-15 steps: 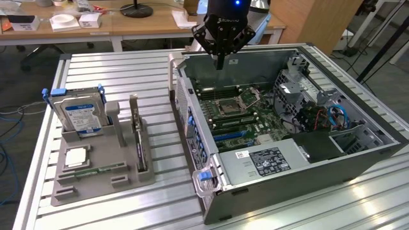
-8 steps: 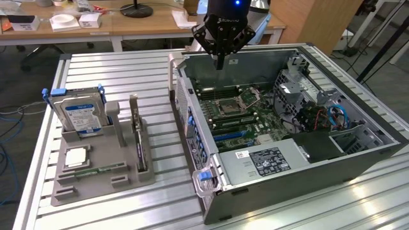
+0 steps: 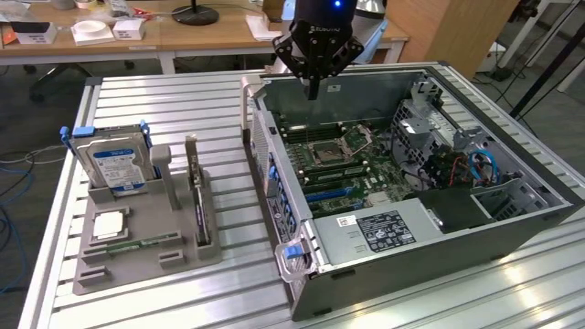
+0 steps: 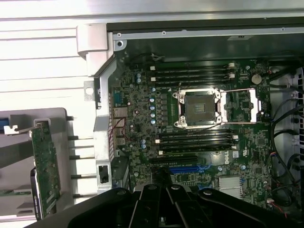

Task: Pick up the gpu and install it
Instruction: 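Reach for the gpu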

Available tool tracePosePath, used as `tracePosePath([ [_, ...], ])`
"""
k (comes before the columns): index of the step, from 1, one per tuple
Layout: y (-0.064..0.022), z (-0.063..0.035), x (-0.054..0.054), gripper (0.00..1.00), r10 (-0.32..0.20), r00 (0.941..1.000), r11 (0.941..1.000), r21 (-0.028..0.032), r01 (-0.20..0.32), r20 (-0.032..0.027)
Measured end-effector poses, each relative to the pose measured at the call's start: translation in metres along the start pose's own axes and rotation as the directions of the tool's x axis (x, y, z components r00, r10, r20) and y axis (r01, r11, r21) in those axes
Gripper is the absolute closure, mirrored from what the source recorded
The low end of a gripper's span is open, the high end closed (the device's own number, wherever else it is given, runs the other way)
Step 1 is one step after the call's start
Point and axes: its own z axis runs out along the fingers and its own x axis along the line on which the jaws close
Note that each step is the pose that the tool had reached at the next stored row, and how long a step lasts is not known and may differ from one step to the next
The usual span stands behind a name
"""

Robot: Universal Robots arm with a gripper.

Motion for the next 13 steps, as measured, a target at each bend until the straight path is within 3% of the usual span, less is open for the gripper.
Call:
tracePosePath([
  [13,-0.0012,-0.0003,0.017,0.89,0.0,1.0,1.0,-0.0001,0.0,0.0006],
])
